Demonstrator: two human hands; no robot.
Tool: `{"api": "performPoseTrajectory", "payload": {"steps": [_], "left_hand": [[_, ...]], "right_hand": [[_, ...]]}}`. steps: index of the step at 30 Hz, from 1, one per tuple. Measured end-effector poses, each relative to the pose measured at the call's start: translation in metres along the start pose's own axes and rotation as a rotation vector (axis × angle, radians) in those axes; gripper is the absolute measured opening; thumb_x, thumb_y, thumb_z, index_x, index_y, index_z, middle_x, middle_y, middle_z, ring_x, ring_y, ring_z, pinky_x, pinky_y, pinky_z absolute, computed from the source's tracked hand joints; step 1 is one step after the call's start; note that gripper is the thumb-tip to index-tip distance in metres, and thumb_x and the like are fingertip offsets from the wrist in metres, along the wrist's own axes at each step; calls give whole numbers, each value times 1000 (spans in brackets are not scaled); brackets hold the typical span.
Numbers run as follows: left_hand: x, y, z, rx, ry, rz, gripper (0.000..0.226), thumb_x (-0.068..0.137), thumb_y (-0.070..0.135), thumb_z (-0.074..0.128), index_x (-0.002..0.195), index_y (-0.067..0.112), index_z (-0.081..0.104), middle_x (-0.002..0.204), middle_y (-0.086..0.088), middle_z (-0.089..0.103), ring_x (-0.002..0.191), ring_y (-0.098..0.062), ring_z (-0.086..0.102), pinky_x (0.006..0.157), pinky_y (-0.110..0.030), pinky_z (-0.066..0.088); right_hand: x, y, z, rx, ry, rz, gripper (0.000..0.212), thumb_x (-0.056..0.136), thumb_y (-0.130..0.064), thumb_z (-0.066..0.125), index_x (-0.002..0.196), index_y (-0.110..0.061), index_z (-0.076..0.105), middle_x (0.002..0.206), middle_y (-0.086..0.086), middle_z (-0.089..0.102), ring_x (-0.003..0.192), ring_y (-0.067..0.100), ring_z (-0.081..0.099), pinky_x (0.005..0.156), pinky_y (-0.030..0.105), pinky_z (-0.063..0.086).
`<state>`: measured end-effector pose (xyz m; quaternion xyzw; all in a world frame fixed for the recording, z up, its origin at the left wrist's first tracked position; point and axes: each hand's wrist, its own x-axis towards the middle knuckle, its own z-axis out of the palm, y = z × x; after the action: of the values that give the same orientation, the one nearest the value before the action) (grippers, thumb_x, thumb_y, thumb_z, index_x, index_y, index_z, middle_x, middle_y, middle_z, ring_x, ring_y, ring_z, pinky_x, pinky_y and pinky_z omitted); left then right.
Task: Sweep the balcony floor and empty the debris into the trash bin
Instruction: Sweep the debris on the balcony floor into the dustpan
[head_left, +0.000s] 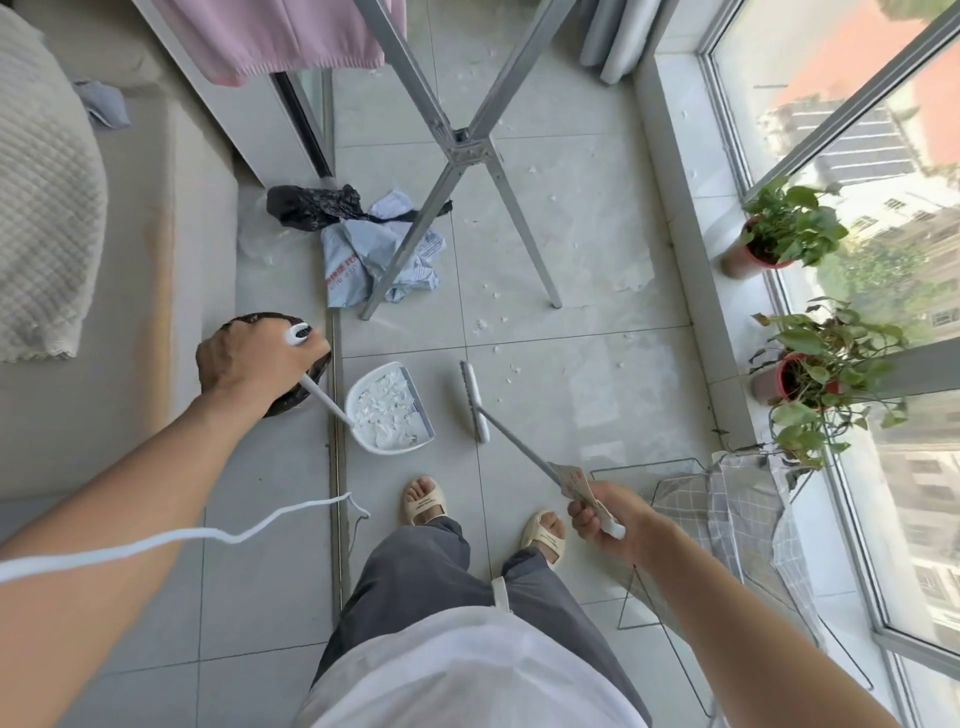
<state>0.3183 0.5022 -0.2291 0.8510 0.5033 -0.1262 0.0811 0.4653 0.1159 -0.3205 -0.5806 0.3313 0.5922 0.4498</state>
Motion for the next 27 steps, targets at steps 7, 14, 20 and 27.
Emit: {"api": "performPoseTrajectory", "payload": {"steps": [7, 14, 20, 27], "left_hand": [[4, -42, 7, 2, 65, -43, 49, 82, 61, 41, 76, 18, 65, 76, -13, 60, 75, -34, 52, 72, -35, 42], [9, -61, 9, 7, 20, -1, 46, 86, 59, 45, 77, 19, 64, 85, -18, 65, 86, -39, 60, 69, -33, 36], [23, -56, 6, -6, -5, 54, 47, 87, 55, 47, 73, 14, 62, 83, -18, 66, 81, -37, 59, 65, -32, 35], [44, -19, 9, 30, 9, 233, 50, 82, 62, 40, 67, 18, 56, 83, -16, 69, 80, -36, 65, 62, -31, 40]], "right_hand": [[30, -24, 84, 79, -142, 37, 18, 94, -1, 38, 82, -4, 50, 60, 7, 45, 34, 9, 42, 28, 15, 34], [56, -39, 131, 360, -293, 144, 31, 97, -4, 25, 77, -6, 48, 48, 4, 44, 31, 8, 43, 29, 13, 37], [54, -45, 102, 591, -169, 79, 13, 77, 2, 37, 82, -5, 47, 51, 5, 45, 31, 10, 42, 29, 14, 35], [30, -54, 57, 558, -54, 7, 22, 91, 0, 26, 83, -5, 46, 49, 8, 48, 29, 11, 42, 27, 15, 35]]}}
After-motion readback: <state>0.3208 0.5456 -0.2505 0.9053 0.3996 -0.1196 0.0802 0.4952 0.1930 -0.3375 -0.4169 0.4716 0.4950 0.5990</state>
